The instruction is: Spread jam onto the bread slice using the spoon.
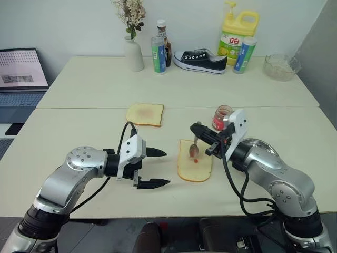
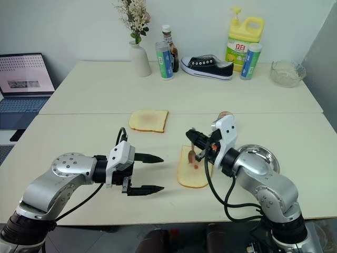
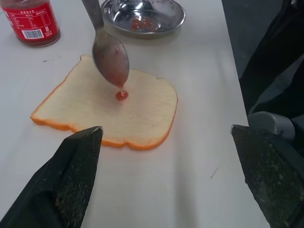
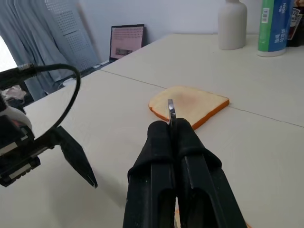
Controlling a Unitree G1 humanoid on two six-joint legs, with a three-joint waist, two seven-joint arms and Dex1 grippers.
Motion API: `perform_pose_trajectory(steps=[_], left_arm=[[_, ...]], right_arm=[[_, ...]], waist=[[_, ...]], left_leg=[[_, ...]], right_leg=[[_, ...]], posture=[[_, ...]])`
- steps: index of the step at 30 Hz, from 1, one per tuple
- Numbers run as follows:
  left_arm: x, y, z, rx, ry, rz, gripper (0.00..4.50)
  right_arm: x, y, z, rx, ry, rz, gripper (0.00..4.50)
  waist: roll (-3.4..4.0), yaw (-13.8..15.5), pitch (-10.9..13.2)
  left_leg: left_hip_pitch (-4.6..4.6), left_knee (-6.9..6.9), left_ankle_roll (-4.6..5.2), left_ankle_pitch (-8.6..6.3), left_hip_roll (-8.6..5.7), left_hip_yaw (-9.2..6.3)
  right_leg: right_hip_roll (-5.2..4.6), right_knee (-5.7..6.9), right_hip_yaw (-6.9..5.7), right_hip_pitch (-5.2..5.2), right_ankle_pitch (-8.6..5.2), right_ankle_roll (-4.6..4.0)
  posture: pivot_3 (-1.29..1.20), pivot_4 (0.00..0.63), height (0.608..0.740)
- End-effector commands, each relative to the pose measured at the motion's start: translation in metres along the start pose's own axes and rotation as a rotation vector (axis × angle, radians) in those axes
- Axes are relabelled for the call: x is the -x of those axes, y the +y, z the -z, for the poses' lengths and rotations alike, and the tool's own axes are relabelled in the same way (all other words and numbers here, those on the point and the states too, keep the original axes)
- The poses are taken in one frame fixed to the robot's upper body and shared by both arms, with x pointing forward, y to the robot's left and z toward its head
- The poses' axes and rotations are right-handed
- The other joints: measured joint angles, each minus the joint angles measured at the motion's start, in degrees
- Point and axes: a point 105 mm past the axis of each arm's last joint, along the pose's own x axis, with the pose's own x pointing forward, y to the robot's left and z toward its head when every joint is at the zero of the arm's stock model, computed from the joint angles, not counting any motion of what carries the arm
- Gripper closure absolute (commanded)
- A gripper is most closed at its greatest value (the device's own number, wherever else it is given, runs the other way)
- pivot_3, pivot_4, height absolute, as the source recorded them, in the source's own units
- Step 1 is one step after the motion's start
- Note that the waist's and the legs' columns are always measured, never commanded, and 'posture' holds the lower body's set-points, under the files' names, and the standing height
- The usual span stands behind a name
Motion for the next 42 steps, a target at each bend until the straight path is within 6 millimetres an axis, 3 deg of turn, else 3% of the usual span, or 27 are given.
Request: perform_pose_trajectory(steps=[1, 5, 11, 19, 31, 37, 42], left_arm=[[0.004, 0.001, -0.009, -0.046, -0.012, -0.023, 0.0], [0.002, 0.001, -0.01, -0.047, -0.018, -0.023, 0.0], [0.0, 0.004, -0.011, -0.056, -0.021, -0.024, 0.0], [-0.003, 0.006, -0.012, -0.064, -0.026, -0.015, 0.0], [-0.004, 0.009, -0.015, -0.074, -0.03, -0.019, 0.0], [-0.007, 0.008, -0.016, -0.077, -0.035, -0.016, 0.0], [-0.004, 0.007, -0.016, -0.077, -0.03, -0.02, 0.0]], right_arm=[[-0.002, -0.014, 0.008, -0.12, 0.005, 0.078, 4.47], [-0.001, -0.025, 0.037, -0.268, 0.057, 0.151, 4.47], [0.014, -0.038, 0.05, -0.25, 0.111, 0.211, 4.47], [0.032, -0.053, 0.024, -0.181, 0.072, 0.258, 4.47], [0.003, -0.034, -0.014, -0.33, -0.062, 0.167, 4.47], [-0.021, -0.038, 0.017, -0.36, 0.006, 0.178, 4.47], [-0.011, -0.056, 0.038, -0.283, 0.069, 0.232, 4.47]], waist=[[-0.01, 0.0, 0.0], [-0.01, 0.1, 0.0], [-0.02, 0.3, 0.0], [-0.06, 0.8, 0.0], [-0.04, 0.2, 0.0], [-0.05, 0.3, 0.0], [-0.05, 0.4, 0.0]], left_leg=[[0.01, 0.0, 0.0, 0.0, 0.01, 0.0], [0.01, -0.03, 0.0, 0.0, 0.03, -0.02], [0.04, -0.03, 0.0, 0.0, 0.01, 0.01], [0.04, 0.03, 0.0, 0.0, -0.09, 0.0], [0.05, 0.0, 0.0, 0.0, 0.04, -0.01], [0.05, 0.0, 0.0, 0.0, 0.03, 0.01], [0.04, 0.0, 0.0, 0.0, 0.01, 0.01]], right_leg=[[0.0, 0.0, -0.01, 0.0, 0.0, 0.0], [0.02, 0.03, -0.02, -0.01, 0.03, -0.09], [0.01, 0.03, 0.0, 0.02, 0.0, -0.04], [-0.09, 0.01, -0.02, 0.1, 0.0, -0.02], [0.05, 0.07, -0.01, 0.04, 0.04, -0.1], [0.04, 0.06, -0.01, 0.03, 0.1, -0.2], [0.03, 0.05, -0.01, 0.03, 0.13, -0.25]], posture=[[0.0, 0.15, 0.74], [0.0, 0.15, 0.74], [0.0, 0.15, 0.74], [0.0, 0.15, 0.74], [0.0, 0.15, 0.74], [0.0, 0.15, 0.74], [0.0, 0.15, 0.74]])
